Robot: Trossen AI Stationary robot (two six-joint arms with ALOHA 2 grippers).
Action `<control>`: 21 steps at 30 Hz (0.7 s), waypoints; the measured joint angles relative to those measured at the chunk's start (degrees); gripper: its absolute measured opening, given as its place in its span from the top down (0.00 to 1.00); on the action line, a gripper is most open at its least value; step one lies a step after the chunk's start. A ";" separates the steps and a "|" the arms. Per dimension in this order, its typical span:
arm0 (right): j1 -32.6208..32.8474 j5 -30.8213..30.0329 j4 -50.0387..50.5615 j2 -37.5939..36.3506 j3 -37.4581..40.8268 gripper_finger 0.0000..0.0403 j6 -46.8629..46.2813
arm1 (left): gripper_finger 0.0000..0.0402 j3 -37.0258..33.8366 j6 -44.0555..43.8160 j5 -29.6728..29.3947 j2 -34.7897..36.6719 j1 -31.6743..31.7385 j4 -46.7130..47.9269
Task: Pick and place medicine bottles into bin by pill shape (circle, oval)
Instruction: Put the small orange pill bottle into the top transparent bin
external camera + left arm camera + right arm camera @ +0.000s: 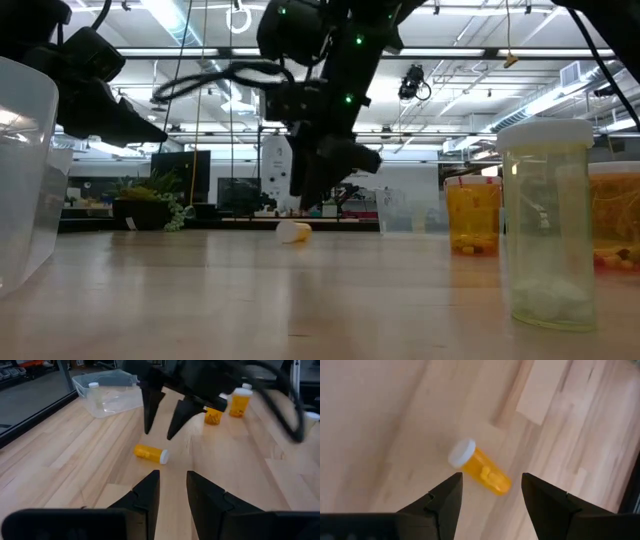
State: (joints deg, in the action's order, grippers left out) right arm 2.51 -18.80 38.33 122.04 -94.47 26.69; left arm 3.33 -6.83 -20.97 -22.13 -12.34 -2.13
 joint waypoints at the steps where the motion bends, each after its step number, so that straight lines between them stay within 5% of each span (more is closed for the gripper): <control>1: 0.26 0.37 0.10 0.00 -0.64 0.48 -0.42 | 0.74 0.00 0.00 0.00 0.01 0.00 -0.36; 7: 0.29 1.60 0.77 -0.11 -1.85 0.48 -0.11 | 0.74 0.00 -0.04 0.00 0.00 0.00 -0.91; 21: -4.16 18.27 -5.74 -0.09 0.17 0.48 2.52 | 0.74 0.00 -0.37 0.00 0.00 0.00 -0.68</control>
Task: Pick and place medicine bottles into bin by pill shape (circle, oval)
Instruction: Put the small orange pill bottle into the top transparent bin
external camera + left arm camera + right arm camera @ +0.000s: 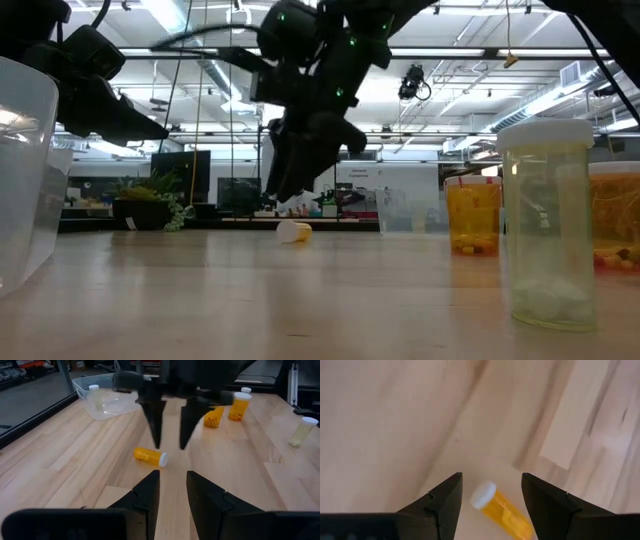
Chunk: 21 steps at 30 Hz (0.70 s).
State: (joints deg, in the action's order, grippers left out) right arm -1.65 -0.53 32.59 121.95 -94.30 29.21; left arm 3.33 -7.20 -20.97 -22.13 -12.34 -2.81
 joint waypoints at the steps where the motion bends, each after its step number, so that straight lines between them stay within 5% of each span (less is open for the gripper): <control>1: -0.24 0.17 -0.01 0.09 0.32 0.48 0.43 | 0.74 0.00 -0.03 0.00 0.00 -0.02 0.02; 21: -6.25 8.55 -1.03 0.05 5.28 0.48 0.50 | 0.74 0.00 0.31 0.00 0.00 0.00 0.13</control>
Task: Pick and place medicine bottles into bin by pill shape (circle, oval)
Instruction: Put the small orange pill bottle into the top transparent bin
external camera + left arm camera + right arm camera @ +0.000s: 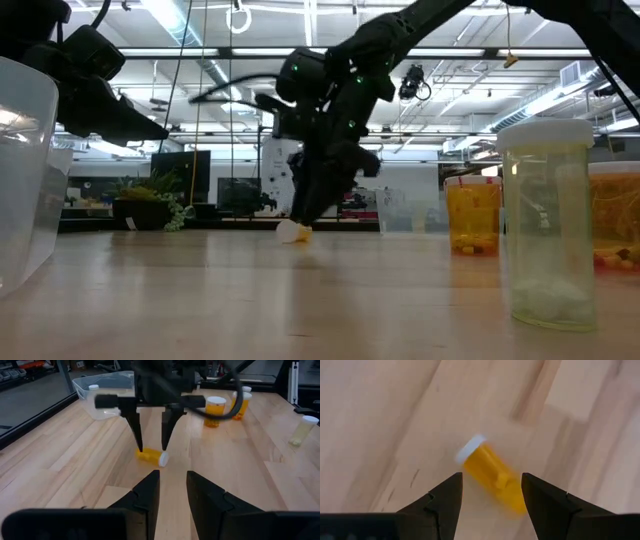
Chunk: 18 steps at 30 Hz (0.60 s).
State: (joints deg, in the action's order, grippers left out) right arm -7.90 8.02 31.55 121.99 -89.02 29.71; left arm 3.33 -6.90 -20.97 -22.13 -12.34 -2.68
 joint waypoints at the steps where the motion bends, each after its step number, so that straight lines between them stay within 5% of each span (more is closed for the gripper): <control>1: 0.00 -0.01 0.14 0.00 0.52 0.48 -0.14 | 0.74 0.00 0.00 0.00 0.00 0.00 0.00; 18: 1.40 -7.46 0.88 0.00 2.22 0.48 -12.55 | 0.74 0.00 0.00 0.00 0.00 -0.02 0.00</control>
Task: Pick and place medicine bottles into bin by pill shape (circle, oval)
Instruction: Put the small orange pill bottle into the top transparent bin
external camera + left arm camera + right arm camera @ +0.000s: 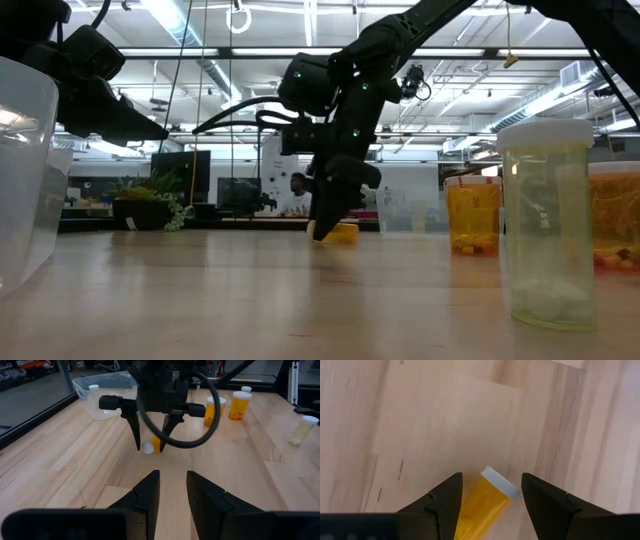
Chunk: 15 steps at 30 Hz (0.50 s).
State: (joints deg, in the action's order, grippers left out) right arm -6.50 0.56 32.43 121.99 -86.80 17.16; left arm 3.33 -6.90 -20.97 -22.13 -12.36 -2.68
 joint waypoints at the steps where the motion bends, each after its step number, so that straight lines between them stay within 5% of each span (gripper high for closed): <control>1: 0.00 -0.03 0.03 0.00 0.00 0.48 -1.43 | 0.74 0.00 0.00 0.01 0.00 0.00 0.00; 6: 0.00 -1.42 0.04 0.00 0.00 0.50 -7.85 | 0.74 0.00 0.00 0.00 0.00 0.00 0.00; 15: 0.04 -3.55 -0.02 0.00 0.00 0.68 -12.67 | 0.74 0.00 -0.02 0.00 0.00 0.00 0.00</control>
State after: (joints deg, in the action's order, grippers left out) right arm -6.47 -2.98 32.41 121.99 -86.80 4.49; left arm 3.33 -6.91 -20.97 -22.13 -12.36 -2.68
